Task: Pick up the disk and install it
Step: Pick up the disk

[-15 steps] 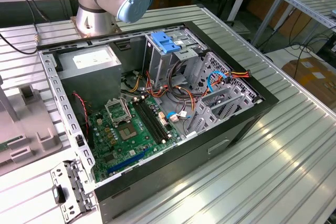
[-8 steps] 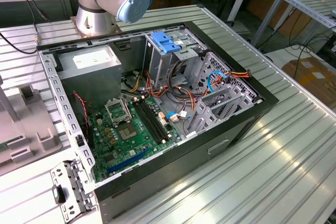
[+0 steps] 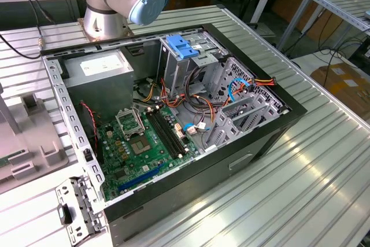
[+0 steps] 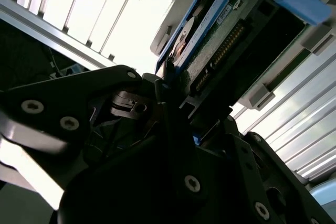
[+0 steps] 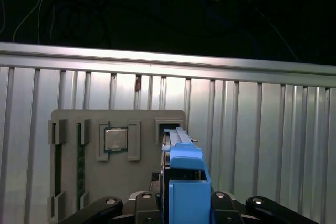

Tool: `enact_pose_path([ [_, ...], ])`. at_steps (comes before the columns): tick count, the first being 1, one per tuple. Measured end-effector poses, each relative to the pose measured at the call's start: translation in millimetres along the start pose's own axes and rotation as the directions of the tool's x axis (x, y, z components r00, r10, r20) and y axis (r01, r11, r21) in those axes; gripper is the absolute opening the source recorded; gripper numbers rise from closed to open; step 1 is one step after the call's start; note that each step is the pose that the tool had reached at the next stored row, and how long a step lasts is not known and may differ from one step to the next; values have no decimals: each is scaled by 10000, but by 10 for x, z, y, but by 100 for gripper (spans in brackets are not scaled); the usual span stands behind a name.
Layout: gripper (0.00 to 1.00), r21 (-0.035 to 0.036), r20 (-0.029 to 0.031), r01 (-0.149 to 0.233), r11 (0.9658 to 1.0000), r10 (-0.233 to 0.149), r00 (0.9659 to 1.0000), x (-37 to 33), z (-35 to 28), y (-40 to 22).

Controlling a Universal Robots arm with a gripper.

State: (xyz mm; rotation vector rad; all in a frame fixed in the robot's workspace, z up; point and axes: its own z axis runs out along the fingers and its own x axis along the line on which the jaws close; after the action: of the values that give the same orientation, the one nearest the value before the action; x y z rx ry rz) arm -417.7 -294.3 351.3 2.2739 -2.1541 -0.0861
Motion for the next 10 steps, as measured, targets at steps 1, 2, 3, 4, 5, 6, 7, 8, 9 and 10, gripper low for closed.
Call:
enact_pose_path([
  [1, 37, 0, 0, -1, 10000, 1, 10000, 0, -4, 0],
  [2, 37, -2, 0, 0, 10000, 0, 10000, 0, -10, 0],
  [3, 37, 0, 0, 0, 10000, 0, 10000, -1, -15, 1],
  [4, 37, 0, 0, 0, 10000, 0, 10000, -1, -22, 1],
  [5, 37, -2, -1, 0, 10000, 0, 10000, -2, -30, 1],
  [6, 37, -1, 0, 0, 10000, 0, 10000, -2, -36, 1],
  [7, 37, -1, -1, -1, 10000, 1, 10000, -3, -41, 2],
  [8, 37, 0, 0, 0, 10000, 0, 10000, -3, -46, 2],
  [9, 37, -1, 0, -1, 10000, 1, 10000, -3, -52, 2],
  [10, 37, -2, 0, 0, 10000, 0, 10000, -3, -57, 2],
])
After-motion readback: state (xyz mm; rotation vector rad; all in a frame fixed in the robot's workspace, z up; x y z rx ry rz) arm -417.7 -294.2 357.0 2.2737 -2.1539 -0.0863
